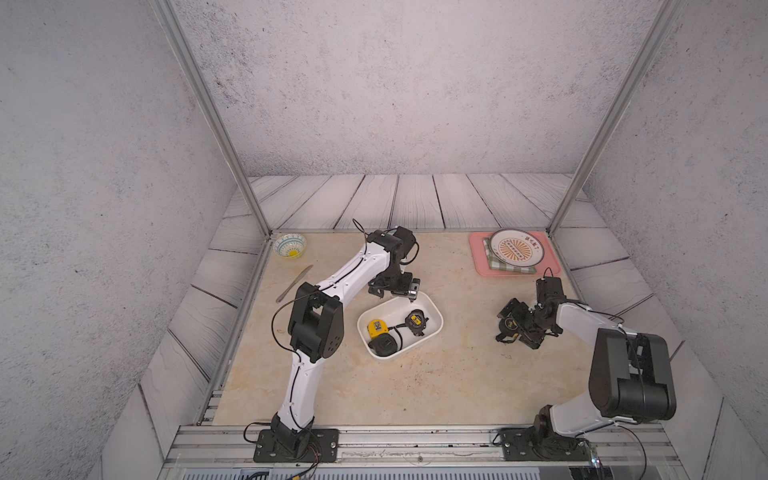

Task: Take the tape measure out of the storage box
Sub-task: Place the tape measure at the center of the board, then pick up the tape measure from the storage box.

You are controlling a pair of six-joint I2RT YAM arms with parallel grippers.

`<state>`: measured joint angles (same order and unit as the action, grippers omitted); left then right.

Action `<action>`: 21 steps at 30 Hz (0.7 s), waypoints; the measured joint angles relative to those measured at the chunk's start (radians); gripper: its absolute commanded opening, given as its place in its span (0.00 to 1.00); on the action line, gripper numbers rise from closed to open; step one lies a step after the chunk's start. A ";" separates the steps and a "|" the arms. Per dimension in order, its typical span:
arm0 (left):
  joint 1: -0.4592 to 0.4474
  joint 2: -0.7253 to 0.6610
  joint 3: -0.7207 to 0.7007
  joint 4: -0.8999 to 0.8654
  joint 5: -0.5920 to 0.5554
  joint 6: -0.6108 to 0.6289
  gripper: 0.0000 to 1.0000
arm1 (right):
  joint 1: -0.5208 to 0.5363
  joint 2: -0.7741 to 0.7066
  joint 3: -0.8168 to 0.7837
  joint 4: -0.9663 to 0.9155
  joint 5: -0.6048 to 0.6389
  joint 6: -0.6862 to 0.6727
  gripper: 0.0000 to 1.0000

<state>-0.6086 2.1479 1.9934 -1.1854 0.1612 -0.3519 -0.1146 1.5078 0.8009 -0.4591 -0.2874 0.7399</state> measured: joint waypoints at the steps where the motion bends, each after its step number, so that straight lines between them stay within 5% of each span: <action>1: -0.003 0.000 -0.002 0.000 0.008 0.005 0.99 | 0.000 -0.010 0.000 -0.010 0.007 0.000 0.99; 21: -0.126 0.084 -0.047 0.042 0.060 0.122 0.98 | 0.000 -0.218 0.141 -0.181 0.099 -0.040 0.99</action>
<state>-0.7345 2.2314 1.9465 -1.1431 0.2211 -0.2302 -0.1146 1.2900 0.9417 -0.6399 -0.1883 0.6998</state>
